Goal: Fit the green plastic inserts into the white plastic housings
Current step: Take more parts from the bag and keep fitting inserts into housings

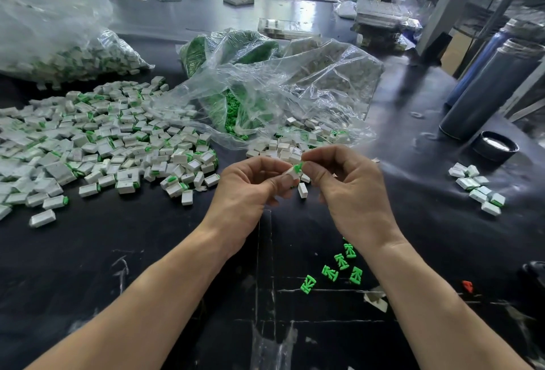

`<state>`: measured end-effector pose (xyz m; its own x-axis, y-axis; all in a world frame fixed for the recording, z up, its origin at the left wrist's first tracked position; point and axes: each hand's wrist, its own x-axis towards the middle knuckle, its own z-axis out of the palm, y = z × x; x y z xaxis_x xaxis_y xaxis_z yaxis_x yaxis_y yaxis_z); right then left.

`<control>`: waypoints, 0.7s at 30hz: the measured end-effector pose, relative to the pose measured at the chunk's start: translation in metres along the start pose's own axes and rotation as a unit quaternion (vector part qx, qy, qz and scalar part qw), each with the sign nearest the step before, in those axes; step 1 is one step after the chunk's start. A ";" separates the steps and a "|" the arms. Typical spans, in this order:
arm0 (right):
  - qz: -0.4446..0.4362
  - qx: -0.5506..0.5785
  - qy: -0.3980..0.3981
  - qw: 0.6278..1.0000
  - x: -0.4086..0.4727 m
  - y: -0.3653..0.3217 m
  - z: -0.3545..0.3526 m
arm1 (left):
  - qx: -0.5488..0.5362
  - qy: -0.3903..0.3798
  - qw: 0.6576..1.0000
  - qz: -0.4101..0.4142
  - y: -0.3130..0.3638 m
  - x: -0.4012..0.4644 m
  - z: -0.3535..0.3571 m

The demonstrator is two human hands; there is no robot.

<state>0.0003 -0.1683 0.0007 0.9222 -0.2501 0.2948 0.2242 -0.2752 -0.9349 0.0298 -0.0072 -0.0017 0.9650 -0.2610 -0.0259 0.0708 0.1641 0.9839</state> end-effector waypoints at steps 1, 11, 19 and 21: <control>-0.004 -0.010 0.000 1.000 0.000 0.000 0.000 | -0.003 -0.001 1.000 -0.002 0.000 0.000 0.000; -0.061 -0.123 -0.002 0.991 -0.002 -0.003 -0.003 | 0.008 -0.011 1.000 -0.009 -0.007 0.002 -0.003; -0.051 -0.136 -0.017 0.989 -0.002 -0.004 -0.002 | 0.005 -0.011 1.000 -0.004 -0.011 0.001 -0.002; -0.032 -0.109 -0.029 0.993 -0.002 -0.005 -0.003 | 0.002 -0.008 1.000 0.000 -0.011 0.001 -0.002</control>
<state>-0.0035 -0.1691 0.0048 0.9259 -0.1742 0.3352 0.2153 -0.4858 -0.8471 0.0304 -0.0071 -0.0131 0.9610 -0.2755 -0.0240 0.0707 0.1608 0.9845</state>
